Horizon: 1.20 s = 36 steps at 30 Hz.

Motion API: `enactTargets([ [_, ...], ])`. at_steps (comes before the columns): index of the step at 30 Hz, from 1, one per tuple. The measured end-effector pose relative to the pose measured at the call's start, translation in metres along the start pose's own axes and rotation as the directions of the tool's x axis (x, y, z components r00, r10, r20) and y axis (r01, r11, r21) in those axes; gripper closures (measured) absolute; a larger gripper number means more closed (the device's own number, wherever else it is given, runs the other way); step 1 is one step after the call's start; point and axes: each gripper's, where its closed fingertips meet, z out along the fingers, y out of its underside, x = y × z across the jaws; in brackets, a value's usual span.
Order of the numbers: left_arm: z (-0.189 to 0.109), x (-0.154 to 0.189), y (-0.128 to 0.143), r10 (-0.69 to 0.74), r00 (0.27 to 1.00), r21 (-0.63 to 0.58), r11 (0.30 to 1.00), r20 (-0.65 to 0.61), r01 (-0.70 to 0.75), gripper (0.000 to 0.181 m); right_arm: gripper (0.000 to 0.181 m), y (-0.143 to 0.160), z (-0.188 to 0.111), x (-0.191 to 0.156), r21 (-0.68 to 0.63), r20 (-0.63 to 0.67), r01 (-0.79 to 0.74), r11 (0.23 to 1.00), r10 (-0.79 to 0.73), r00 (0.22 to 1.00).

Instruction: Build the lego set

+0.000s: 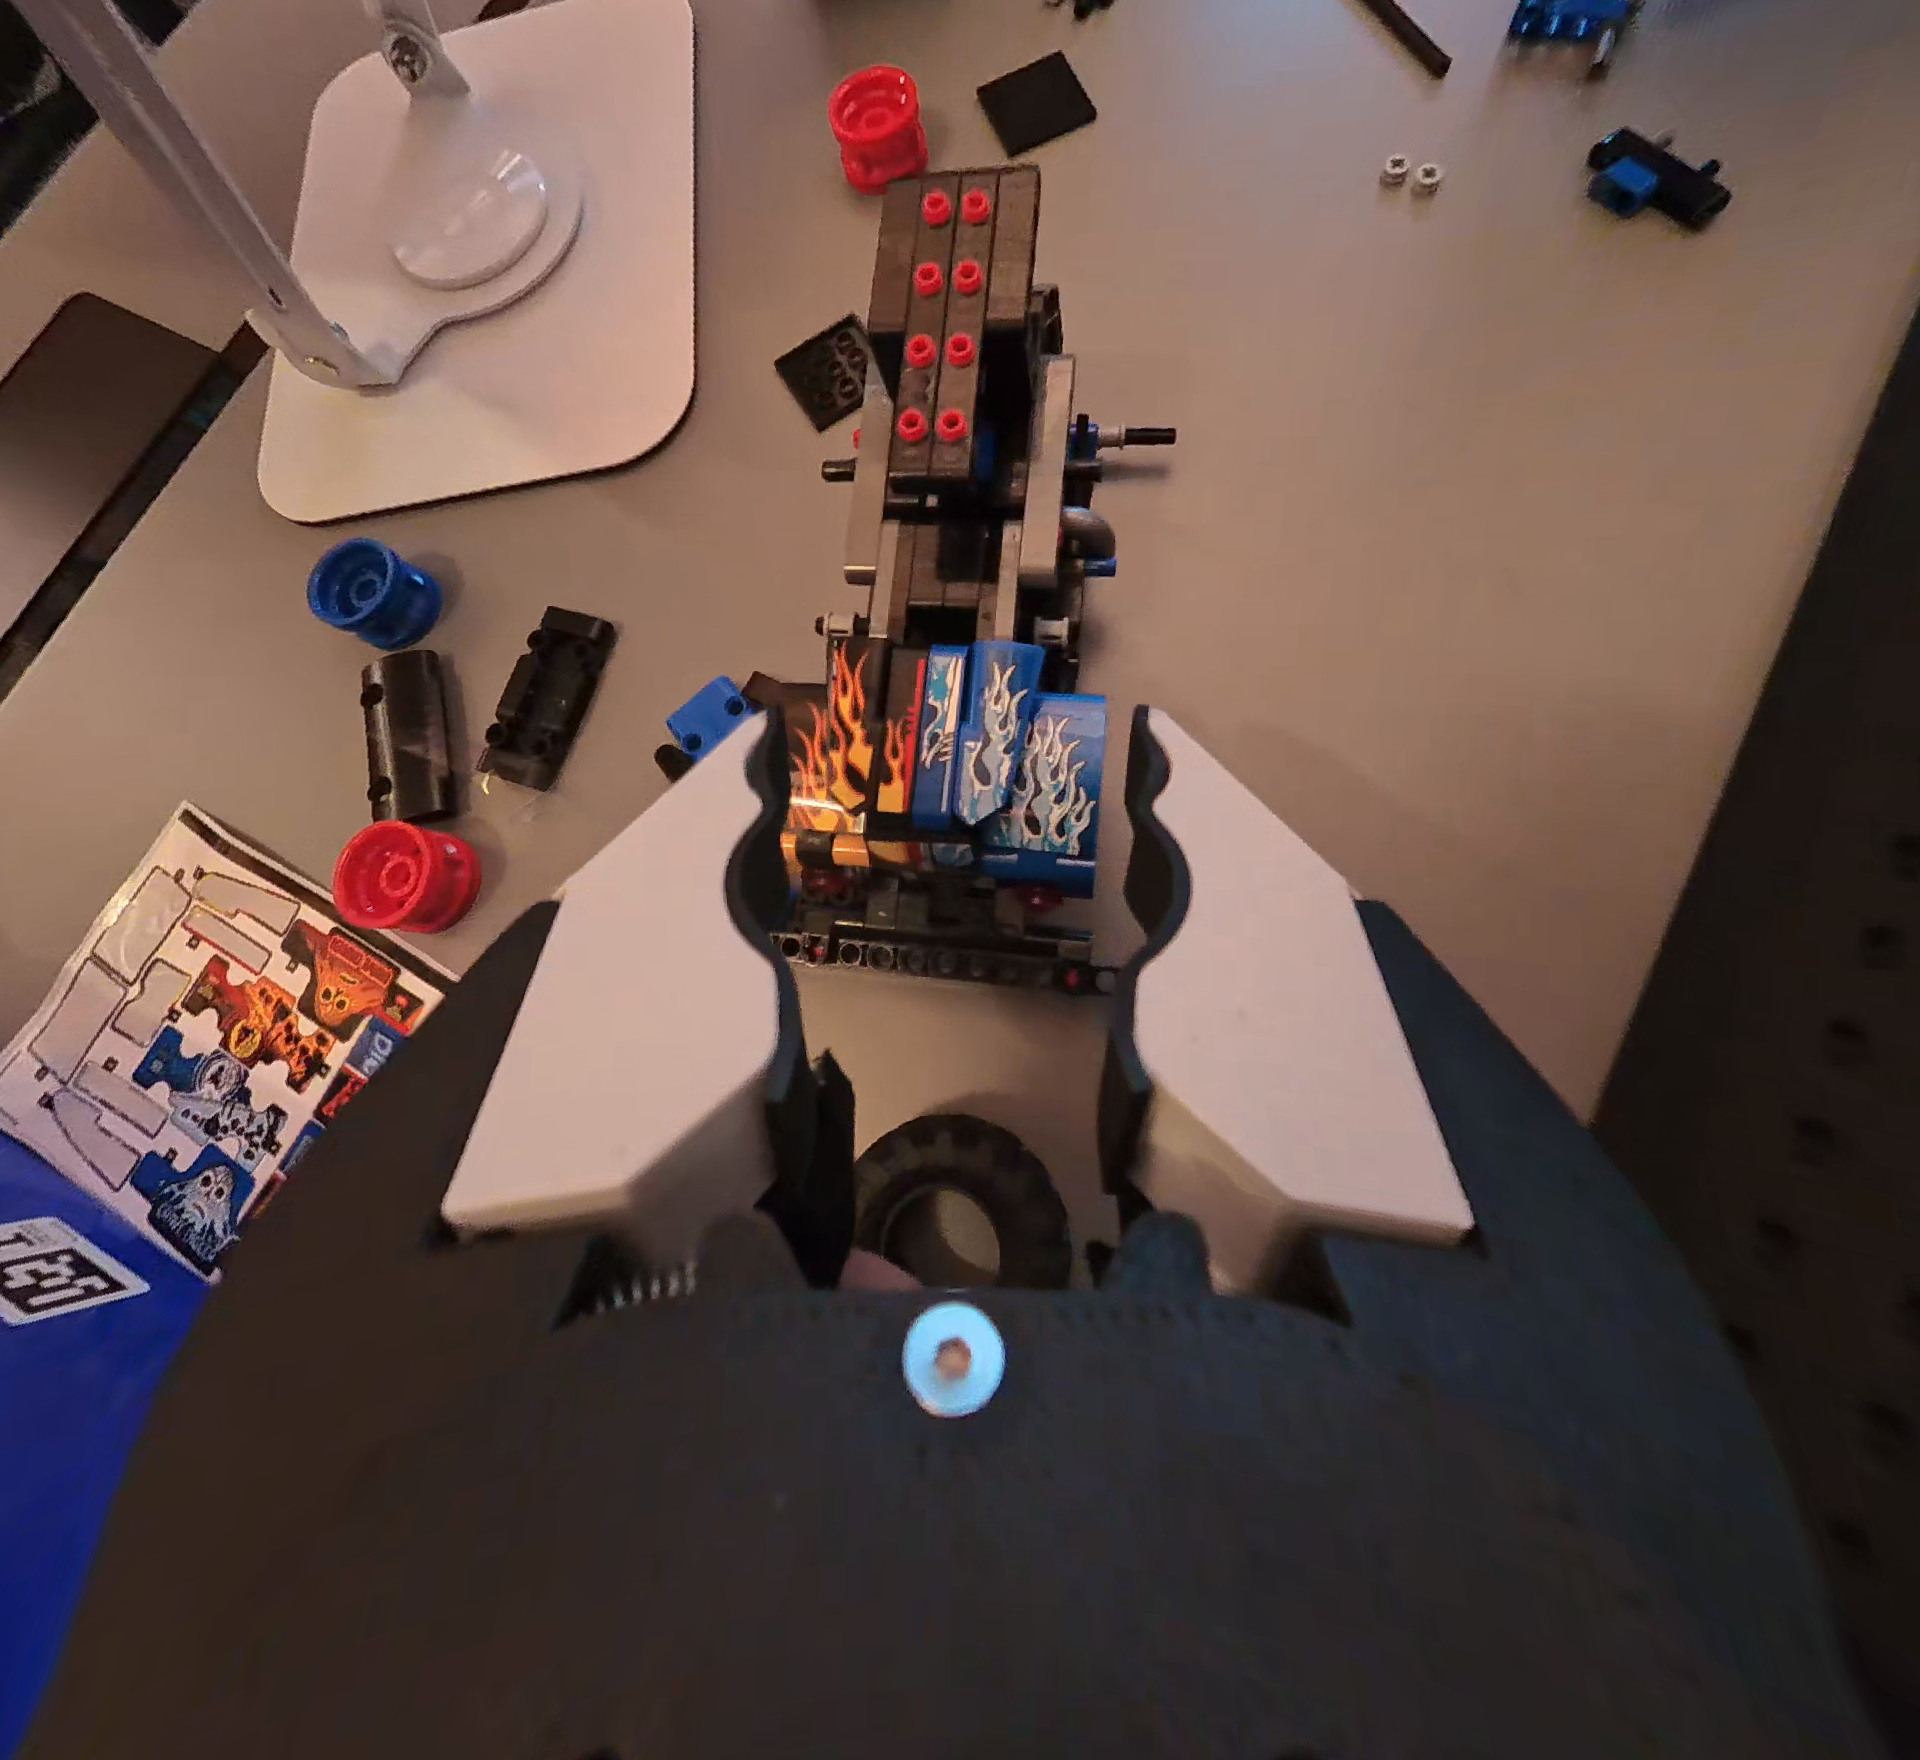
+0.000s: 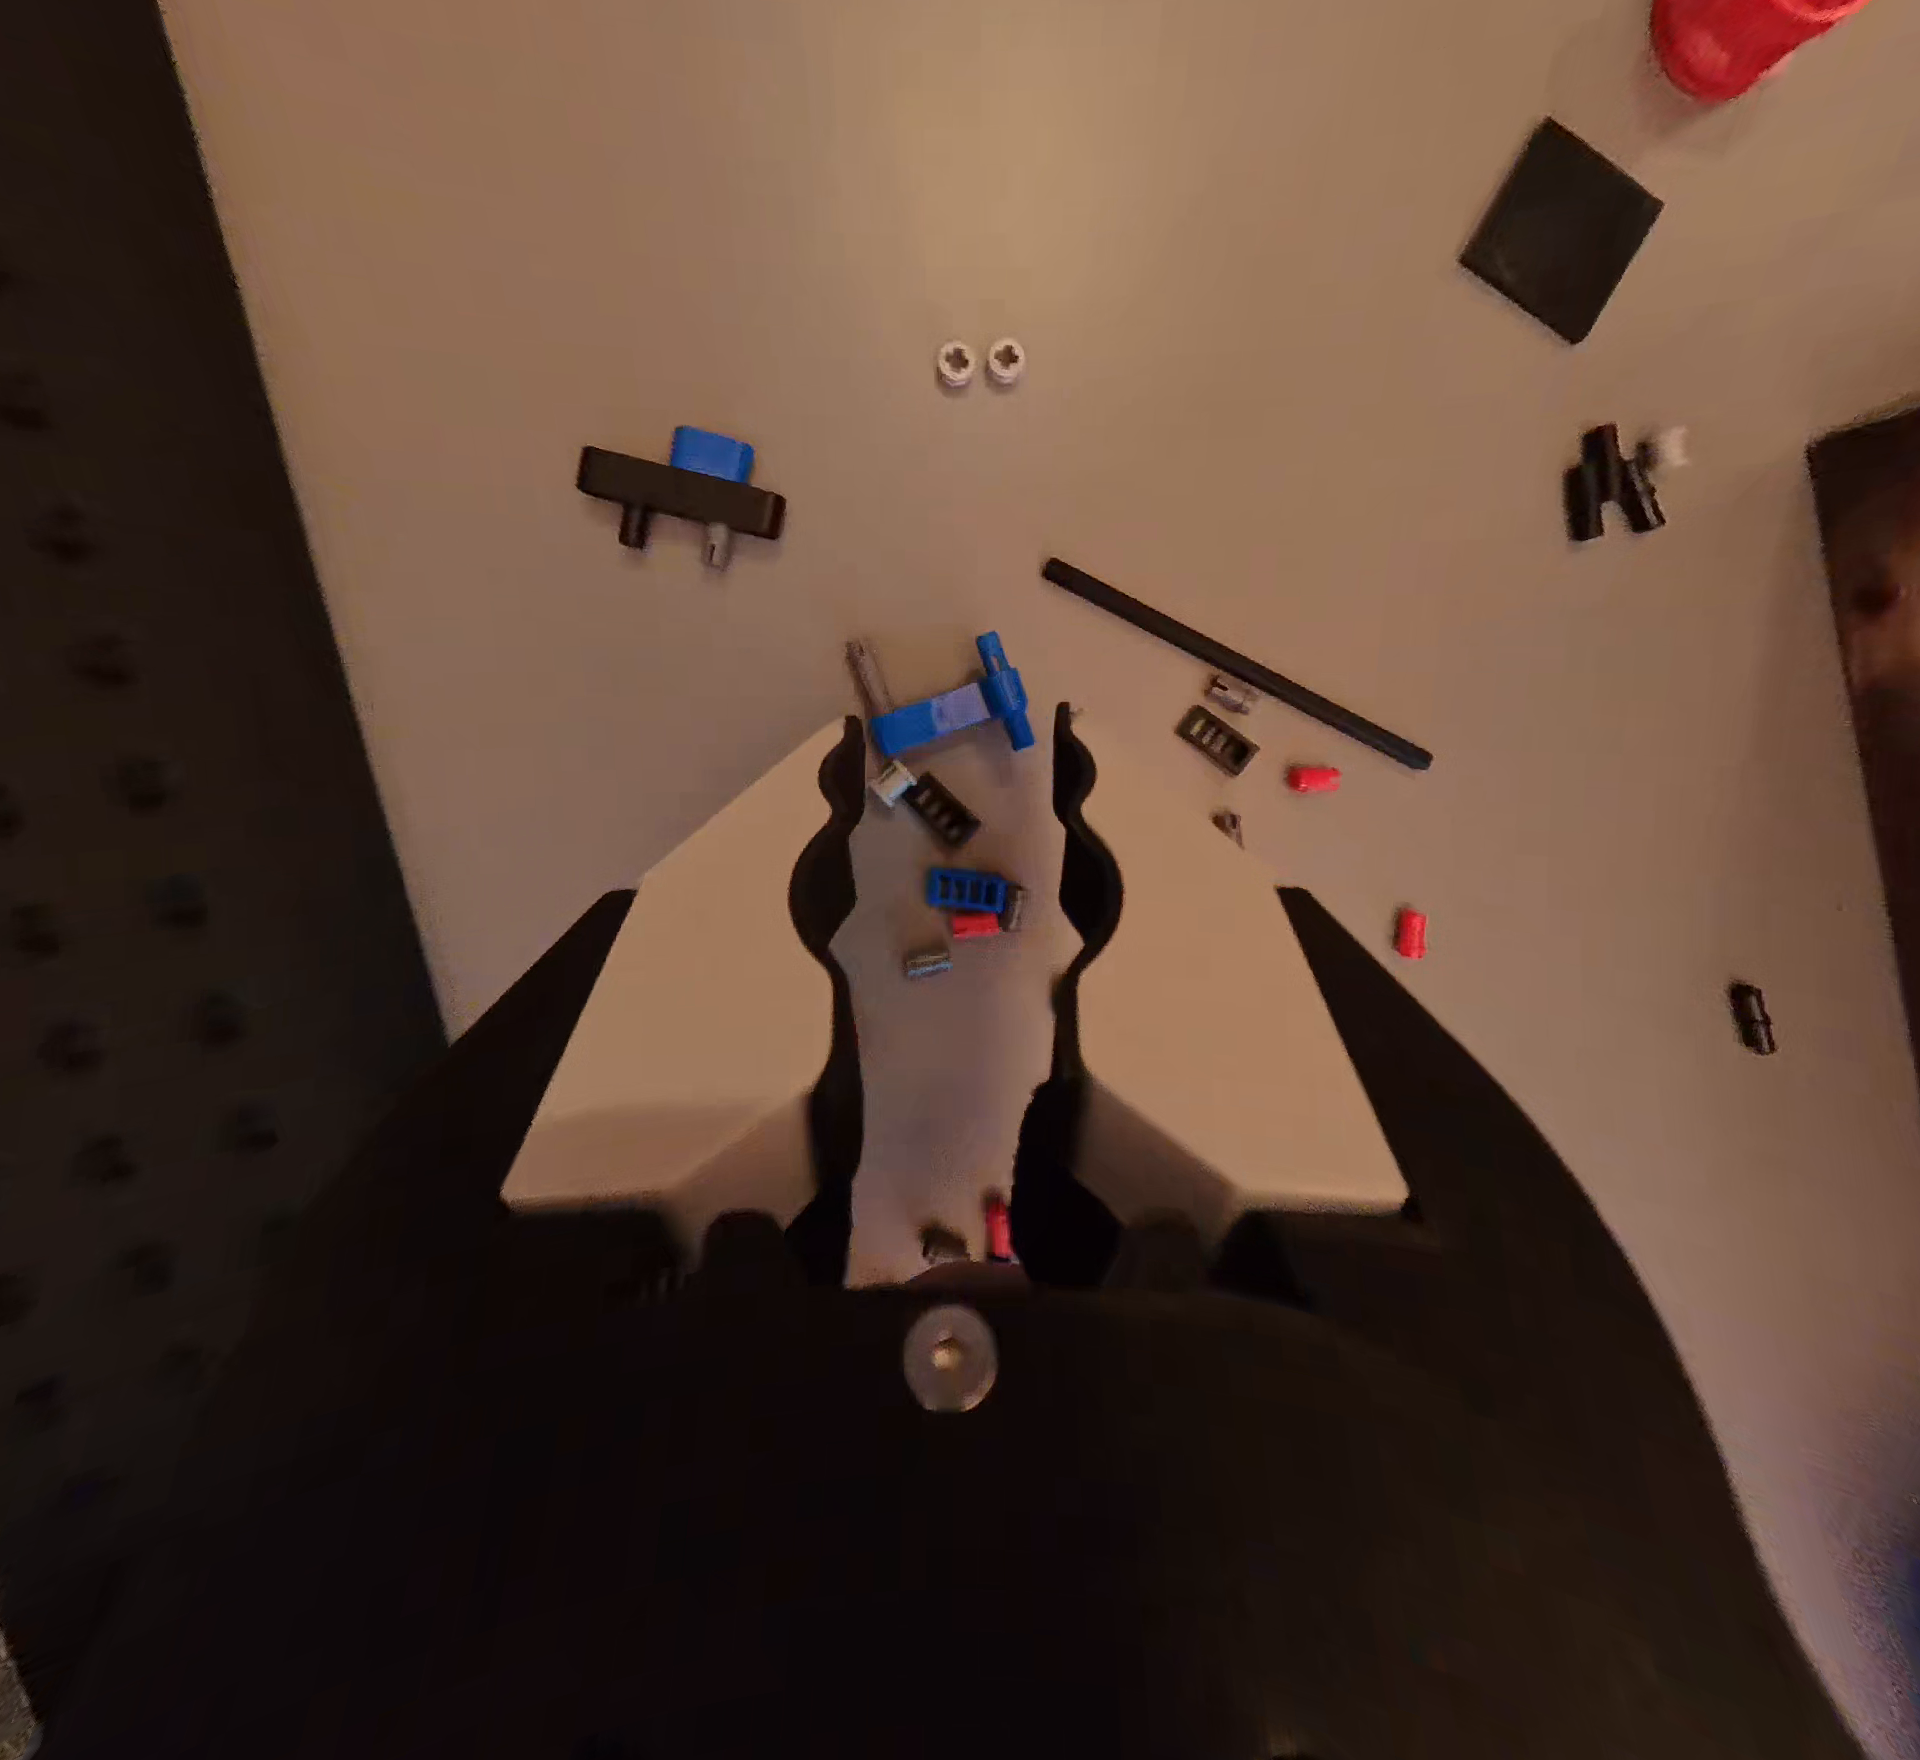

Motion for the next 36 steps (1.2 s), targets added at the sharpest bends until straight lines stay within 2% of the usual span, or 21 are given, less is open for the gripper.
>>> enactTargets([
  [4, 0.007, -0.002, 0.008, -0.018, 1.0, -0.018, 1.0, -0.006, 0.018, 0.116, 0.154, -0.005, 0.008, -0.004, 0.062, 0.072, -0.033, 0.998, 0.029, 0.997],
  [11, 0.007, -0.003, 0.012, -0.032, 0.999, 0.005, 0.999, 0.001, 0.032, 0.116, 0.172, -0.008, 0.016, -0.003, 0.08, 0.092, -0.043, 0.996, 0.035, 0.995],
  [20, 0.01, -0.005, 0.014, -0.039, 0.999, 0.007, 0.999, -0.002, 0.039, 0.115, 0.172, -0.025, 0.006, -0.003, 0.166, 0.092, -0.036, 0.985, 0.021, 0.996],
  [25, 0.011, -0.004, 0.014, -0.039, 0.999, 0.0, 0.999, -0.009, 0.039, 0.115, 0.172, -0.048, -0.01, -0.005, 0.218, 0.065, -0.022, 0.976, 0.008, 0.998],
  [30, 0.012, -0.004, 0.012, -0.041, 0.999, 0.003, 0.999, -0.009, 0.041, 0.115, 0.173, -0.093, -0.026, -0.01, 0.342, 0.044, -0.019, 0.94, 0.004, 0.999],
  [36, 0.013, -0.004, 0.01, -0.027, 1.0, 0.003, 1.0, 0.004, 0.027, 0.115, 0.173, -0.129, -0.024, -0.012, 0.457, 0.051, -0.047, 0.888, 0.026, 0.998],
])
